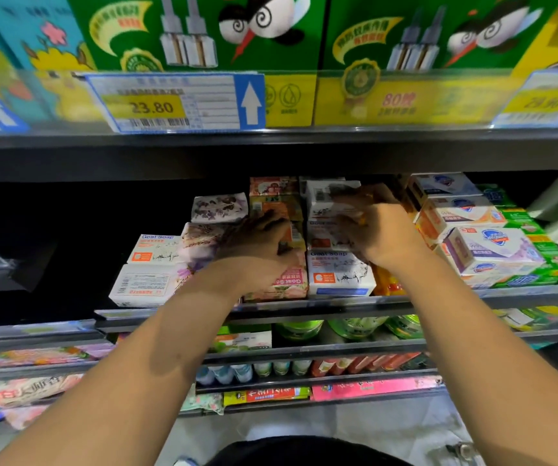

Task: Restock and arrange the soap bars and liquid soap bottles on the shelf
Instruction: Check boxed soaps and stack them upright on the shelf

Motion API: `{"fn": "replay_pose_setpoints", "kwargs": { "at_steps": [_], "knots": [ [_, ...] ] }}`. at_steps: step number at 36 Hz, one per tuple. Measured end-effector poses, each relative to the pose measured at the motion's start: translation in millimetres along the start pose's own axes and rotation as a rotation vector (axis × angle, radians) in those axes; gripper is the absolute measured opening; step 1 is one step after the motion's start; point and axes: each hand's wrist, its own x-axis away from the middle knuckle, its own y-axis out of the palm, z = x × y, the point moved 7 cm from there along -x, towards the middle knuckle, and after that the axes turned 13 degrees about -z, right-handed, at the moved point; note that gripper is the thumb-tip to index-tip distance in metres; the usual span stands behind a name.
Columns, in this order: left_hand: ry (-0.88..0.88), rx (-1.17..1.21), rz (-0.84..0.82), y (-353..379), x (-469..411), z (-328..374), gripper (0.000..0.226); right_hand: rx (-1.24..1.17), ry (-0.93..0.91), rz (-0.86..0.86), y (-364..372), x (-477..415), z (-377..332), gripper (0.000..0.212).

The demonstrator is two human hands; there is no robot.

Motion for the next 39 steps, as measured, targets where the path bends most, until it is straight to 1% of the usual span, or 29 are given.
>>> {"fn": "replay_pose_setpoints", "kwargs": {
  "at_steps": [2,4,5,8,10,12,15,17,18,19,21,23,26,29,32,35,36,38,39],
  "knots": [
    [-0.011,0.105,-0.005,-10,8,-2,0.055,0.038,0.072,-0.04,0,0,3,0.046],
    [-0.031,0.102,0.051,-22,19,-7,0.042,0.082,0.128,-0.031,2,0,4,0.06],
    [-0.035,0.079,0.082,-26,24,-12,0.038,0.091,0.132,-0.013,3,-1,2,0.062],
    [-0.019,0.07,0.253,-32,40,-37,0.026,0.159,0.087,0.041,6,-6,-17,0.047],
    [-0.026,0.119,0.371,-32,51,-62,0.022,0.22,-0.011,0.068,14,-14,-38,0.039],
    [-0.081,0.189,0.418,-27,61,-95,0.027,0.278,-0.075,0.062,26,-19,-63,0.031],
    [-0.145,0.245,0.452,-16,76,-139,0.047,0.273,-0.109,-0.053,46,-26,-96,0.038],
    [-0.213,0.277,0.442,-6,84,-164,0.052,0.248,-0.151,-0.136,58,-32,-117,0.033],
    [-0.254,0.283,0.423,-3,89,-172,0.052,0.234,-0.159,-0.204,64,-37,-126,0.031],
    [-0.308,0.263,0.397,-1,94,-178,0.049,0.226,-0.172,-0.27,71,-41,-134,0.032],
    [-0.402,0.22,0.339,4,102,-190,0.046,0.23,-0.212,-0.346,82,-48,-150,0.038],
    [-0.449,0.29,0.277,10,108,-204,0.055,0.205,-0.243,-0.389,89,-56,-166,0.039],
    [-0.441,0.533,0.204,21,110,-223,0.069,0.166,-0.328,-0.393,97,-70,-188,0.036],
    [-0.423,0.643,0.119,28,108,-233,0.08,0.158,-0.343,-0.446,106,-85,-201,0.041],
    [-0.422,0.645,0.113,28,108,-236,0.074,0.16,-0.336,-0.448,112,-97,-213,0.04],
    [-0.369,0.593,0.117,25,103,-233,0.088,0.244,-0.362,-0.424,116,-103,-232,0.033],
    [-0.349,0.619,0.112,24,102,-230,0.085,0.286,-0.377,-0.418,117,-104,-239,0.03],
    [-0.315,0.691,0.11,28,98,-228,0.062,0.351,-0.395,-0.435,121,-106,-251,0.027],
    [-0.304,0.731,0.145,27,98,-228,0.055,0.385,-0.385,-0.464,125,-109,-254,0.027]
  ]
}}
